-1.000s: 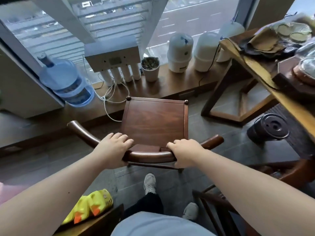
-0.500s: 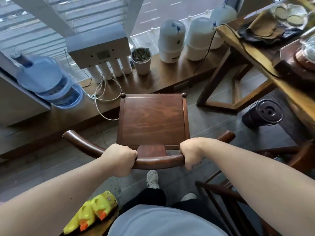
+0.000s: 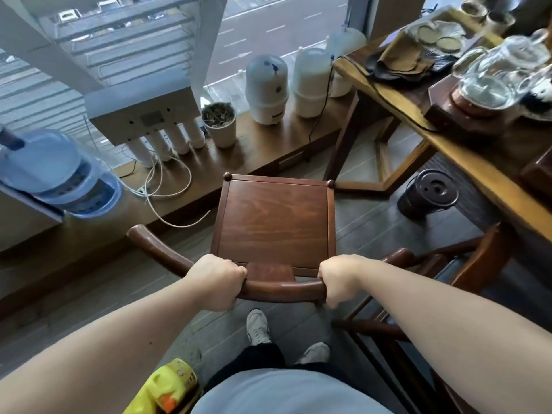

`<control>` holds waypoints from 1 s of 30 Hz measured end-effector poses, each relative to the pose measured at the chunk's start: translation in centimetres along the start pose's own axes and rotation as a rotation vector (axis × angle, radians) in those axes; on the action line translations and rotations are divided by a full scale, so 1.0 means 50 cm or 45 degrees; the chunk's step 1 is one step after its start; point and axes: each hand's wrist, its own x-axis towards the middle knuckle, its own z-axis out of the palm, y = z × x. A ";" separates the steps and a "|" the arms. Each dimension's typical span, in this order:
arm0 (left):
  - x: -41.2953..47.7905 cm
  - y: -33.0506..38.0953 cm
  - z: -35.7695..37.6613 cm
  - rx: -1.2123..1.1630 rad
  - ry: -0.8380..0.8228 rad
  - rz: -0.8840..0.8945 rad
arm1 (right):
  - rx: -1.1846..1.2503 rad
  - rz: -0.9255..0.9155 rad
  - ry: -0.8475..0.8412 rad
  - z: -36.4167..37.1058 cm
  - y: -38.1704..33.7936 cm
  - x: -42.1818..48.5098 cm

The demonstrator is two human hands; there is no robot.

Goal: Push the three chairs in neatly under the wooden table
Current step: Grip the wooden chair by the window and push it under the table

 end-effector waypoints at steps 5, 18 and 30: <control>0.053 0.036 -0.045 0.091 -0.033 0.107 | 0.146 0.056 0.030 0.046 0.058 -0.033; 0.234 0.047 -0.175 0.377 0.059 0.421 | 0.491 0.303 0.168 0.090 0.157 -0.061; 0.369 -0.108 -0.279 0.635 0.056 0.707 | 0.817 0.515 0.245 -0.023 0.116 0.012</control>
